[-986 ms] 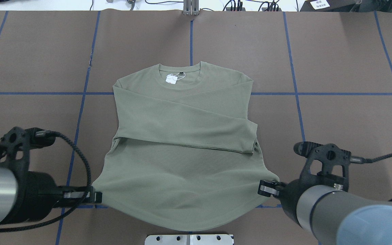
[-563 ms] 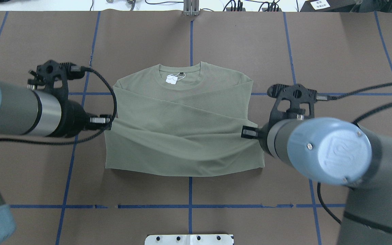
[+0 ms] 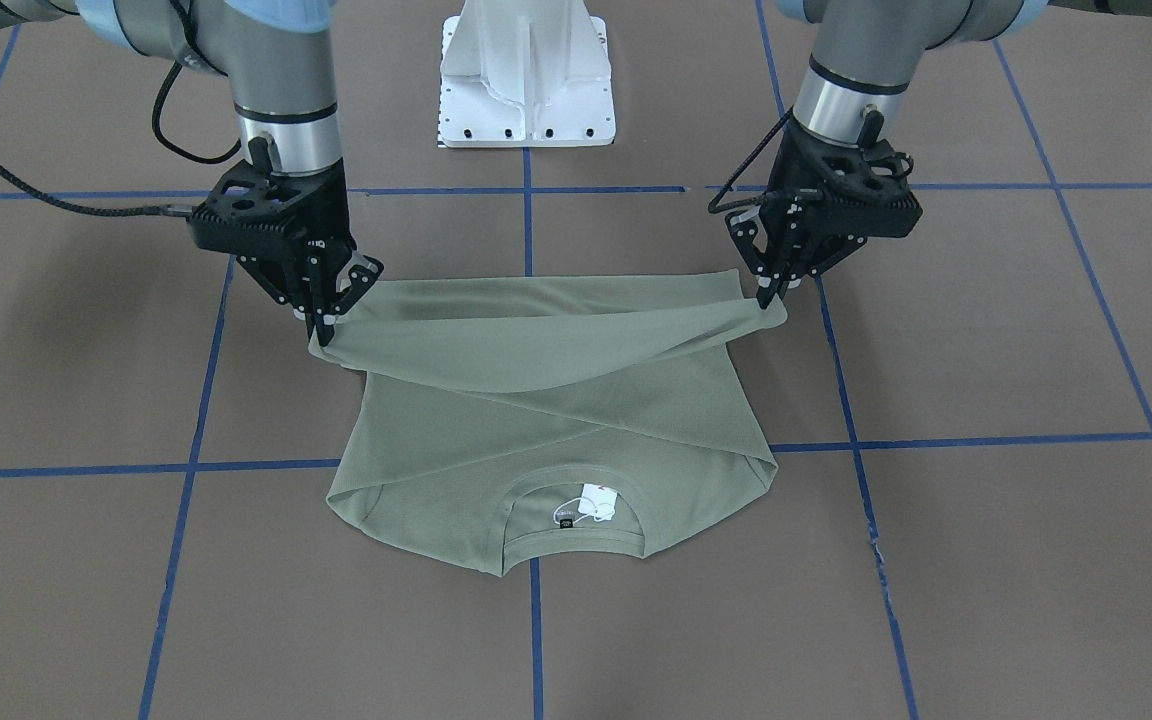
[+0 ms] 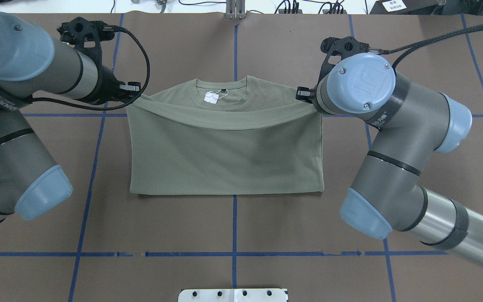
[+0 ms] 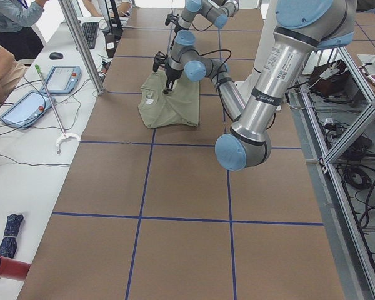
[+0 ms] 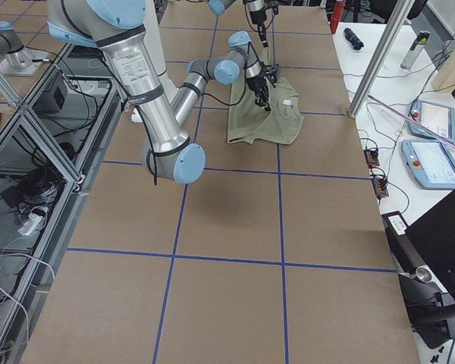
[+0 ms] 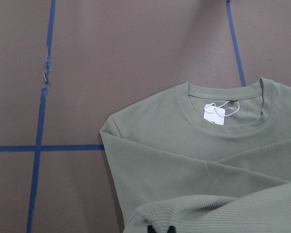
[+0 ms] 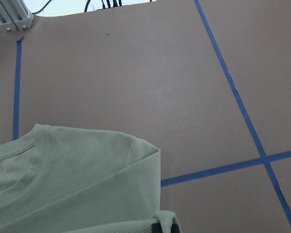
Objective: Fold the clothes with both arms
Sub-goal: 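Lift the hem with both grippers and carry it toward the collar, then lay the hem at the collar and open both grippers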
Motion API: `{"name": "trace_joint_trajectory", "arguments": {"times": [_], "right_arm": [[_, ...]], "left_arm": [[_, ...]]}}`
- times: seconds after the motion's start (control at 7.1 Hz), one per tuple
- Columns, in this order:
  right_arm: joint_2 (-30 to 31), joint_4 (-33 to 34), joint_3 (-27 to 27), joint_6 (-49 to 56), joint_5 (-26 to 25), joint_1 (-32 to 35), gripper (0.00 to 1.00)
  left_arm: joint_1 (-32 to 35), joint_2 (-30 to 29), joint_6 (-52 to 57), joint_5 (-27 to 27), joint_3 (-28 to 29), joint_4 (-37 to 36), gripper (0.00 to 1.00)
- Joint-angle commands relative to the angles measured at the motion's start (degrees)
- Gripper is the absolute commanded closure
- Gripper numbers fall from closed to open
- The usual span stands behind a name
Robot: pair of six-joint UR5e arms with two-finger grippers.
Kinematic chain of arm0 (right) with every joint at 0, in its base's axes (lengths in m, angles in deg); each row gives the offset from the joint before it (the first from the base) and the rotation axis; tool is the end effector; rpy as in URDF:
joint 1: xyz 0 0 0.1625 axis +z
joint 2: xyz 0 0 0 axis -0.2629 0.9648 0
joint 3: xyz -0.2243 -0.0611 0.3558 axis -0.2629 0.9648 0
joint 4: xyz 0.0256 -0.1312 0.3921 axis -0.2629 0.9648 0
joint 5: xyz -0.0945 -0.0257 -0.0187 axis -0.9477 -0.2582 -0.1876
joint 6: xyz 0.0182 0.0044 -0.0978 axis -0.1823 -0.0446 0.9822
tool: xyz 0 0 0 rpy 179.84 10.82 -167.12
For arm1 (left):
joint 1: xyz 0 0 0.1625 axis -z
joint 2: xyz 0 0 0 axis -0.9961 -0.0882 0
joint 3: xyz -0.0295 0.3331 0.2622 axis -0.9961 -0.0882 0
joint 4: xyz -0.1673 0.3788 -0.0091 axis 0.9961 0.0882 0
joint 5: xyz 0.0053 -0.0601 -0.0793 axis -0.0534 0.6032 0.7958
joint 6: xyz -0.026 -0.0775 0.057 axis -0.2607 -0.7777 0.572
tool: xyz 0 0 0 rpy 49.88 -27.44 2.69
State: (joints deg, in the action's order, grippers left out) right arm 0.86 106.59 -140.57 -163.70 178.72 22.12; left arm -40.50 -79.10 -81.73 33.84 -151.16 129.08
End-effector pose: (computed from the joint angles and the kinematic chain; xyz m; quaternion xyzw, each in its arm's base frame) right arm -0.4062 -0.4799 0.2189 0.1694 -0.3336 0.1911 0.9075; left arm 0.3450 -0.4897 0.2254 0.1662 0.4184 -0.0687 0.8903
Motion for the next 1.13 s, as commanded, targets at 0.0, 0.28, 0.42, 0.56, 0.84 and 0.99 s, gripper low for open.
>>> {"name": "trace_joint_trajectory", "arguments": {"times": [0.0,0.28,0.42,0.56,0.84,0.99], "right_arm": [[-6.5,-2.9,10.6,1.1,0.7,1.6,1.0],[-8.6,-16.5,24.2,1.4,0.5,1.7,1.0],[-10.0,-17.0,27.3,2.9,0.6,2.7,1.0],[-10.4,-17.1,28.4,4.0,0.7,3.8,1.0],[-10.9,-17.1,29.9,4.6,0.8,4.4,1.0],[-10.9,-17.1,30.3,4.7,0.8,4.4,1.0]], "left_arm": [[0.7,-1.3,0.4,-2.0,11.7,10.3,1.0],[0.3,-4.7,0.5,-2.6,25.1,18.7,1.0],[-0.3,-4.6,0.5,-3.6,30.2,24.0,1.0],[-0.8,-4.8,0.5,-5.0,32.3,25.8,1.0],[-0.9,-4.7,0.6,-5.0,32.4,25.9,1.0],[-0.9,-4.8,0.6,-5.0,32.3,26.0,1.0]]}}
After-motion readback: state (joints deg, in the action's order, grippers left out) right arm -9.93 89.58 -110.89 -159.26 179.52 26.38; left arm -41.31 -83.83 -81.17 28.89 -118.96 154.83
